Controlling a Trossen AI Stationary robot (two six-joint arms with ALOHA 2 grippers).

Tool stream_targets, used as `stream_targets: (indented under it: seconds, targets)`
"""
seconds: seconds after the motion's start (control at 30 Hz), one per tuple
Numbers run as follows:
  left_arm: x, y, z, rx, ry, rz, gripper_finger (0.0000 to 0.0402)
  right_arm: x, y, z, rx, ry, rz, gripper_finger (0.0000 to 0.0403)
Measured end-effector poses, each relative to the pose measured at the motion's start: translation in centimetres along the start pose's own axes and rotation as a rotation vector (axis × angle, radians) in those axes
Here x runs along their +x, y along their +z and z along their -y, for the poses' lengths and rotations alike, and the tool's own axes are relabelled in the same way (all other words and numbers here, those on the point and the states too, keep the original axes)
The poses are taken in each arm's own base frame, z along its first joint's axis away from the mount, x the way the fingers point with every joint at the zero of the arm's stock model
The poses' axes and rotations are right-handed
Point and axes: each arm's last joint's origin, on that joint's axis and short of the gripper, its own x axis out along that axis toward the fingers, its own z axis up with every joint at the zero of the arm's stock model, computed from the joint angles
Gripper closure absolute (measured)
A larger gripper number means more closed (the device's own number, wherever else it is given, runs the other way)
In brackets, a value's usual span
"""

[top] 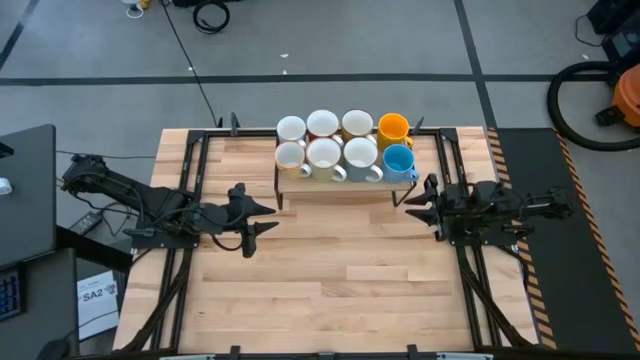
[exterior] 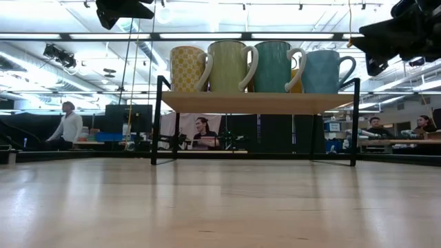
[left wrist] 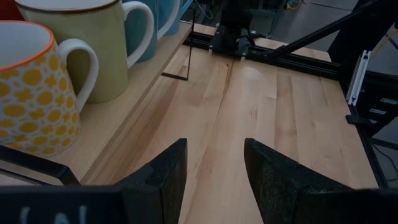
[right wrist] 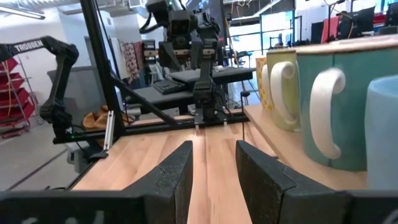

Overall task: Place coffee mugs
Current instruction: Return to Home Position

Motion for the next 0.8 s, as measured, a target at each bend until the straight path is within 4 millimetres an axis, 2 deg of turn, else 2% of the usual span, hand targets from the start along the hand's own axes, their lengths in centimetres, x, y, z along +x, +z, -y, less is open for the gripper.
stream_targets:
  seconds: [0.3,0.8]
  targets:
    - [0.0,0.0,0.0,0.000,0.000,0.000,0.0235,0.5,-2.3,0.3,0.000,-0.021,0.004,0.0275]
    - [0.0,0.0,0.0,-0.001,0.000,0.000,0.0235,0.5,-2.4,0.3,-0.024,-0.038,-0.007,0.0275]
